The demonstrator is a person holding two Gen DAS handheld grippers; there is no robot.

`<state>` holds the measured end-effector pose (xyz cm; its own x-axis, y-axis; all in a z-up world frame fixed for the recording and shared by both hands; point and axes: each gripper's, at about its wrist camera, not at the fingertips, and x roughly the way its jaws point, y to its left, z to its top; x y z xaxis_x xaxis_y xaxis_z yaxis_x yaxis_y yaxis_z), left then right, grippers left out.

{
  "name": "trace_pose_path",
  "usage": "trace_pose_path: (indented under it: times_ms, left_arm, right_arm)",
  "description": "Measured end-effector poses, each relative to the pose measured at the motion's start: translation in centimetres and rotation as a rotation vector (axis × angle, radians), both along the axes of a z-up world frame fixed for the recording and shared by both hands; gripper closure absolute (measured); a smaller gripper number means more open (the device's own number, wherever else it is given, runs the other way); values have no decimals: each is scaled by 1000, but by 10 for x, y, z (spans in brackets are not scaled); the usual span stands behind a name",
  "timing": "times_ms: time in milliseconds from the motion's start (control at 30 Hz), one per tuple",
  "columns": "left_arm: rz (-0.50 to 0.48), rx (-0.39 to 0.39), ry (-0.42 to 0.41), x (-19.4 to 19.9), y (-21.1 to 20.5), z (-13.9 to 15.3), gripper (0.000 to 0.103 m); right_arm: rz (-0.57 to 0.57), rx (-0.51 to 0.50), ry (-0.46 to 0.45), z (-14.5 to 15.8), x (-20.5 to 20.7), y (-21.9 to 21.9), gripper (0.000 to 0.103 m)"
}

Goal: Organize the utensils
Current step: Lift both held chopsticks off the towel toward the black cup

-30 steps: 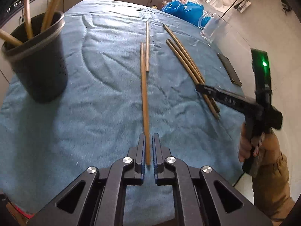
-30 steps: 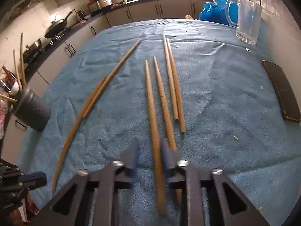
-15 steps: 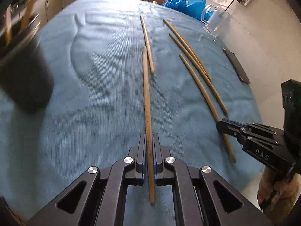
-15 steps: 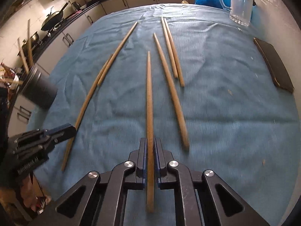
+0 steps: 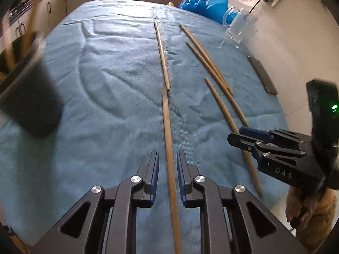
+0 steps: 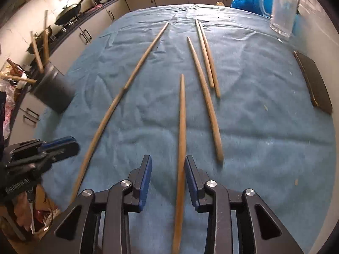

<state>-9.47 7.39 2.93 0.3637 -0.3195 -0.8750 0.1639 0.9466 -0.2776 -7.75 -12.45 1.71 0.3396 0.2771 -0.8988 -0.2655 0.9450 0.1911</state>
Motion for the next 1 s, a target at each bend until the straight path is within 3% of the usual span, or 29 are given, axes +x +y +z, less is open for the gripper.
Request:
trace_pose_path:
  times_ms: [233,467,533,567,700,1000]
  left_arm:
    - [-7,32,39,38,-12,-9,87]
    - [-15,34,38,46,-13,-9,87]
    - [-24,39,29,46,-14,-9,88]
    - [-32,47,22,46,-14,-9,96]
    - [-14,45,-32,35,-11,-4,97]
    - [25,-70,-227,-17,19,53,97]
  right_arm:
    - [4,-85,31,-4,41,15,73]
    - [54,-132,91,-5,69,25,76]
    - [60,-141,108,-6,77,26,84]
    - [60,-157,107,-6,79,27,95]
    - [59,-172,64,-4,77,29,96]
    - [34,22,-175,43,20,23,96]
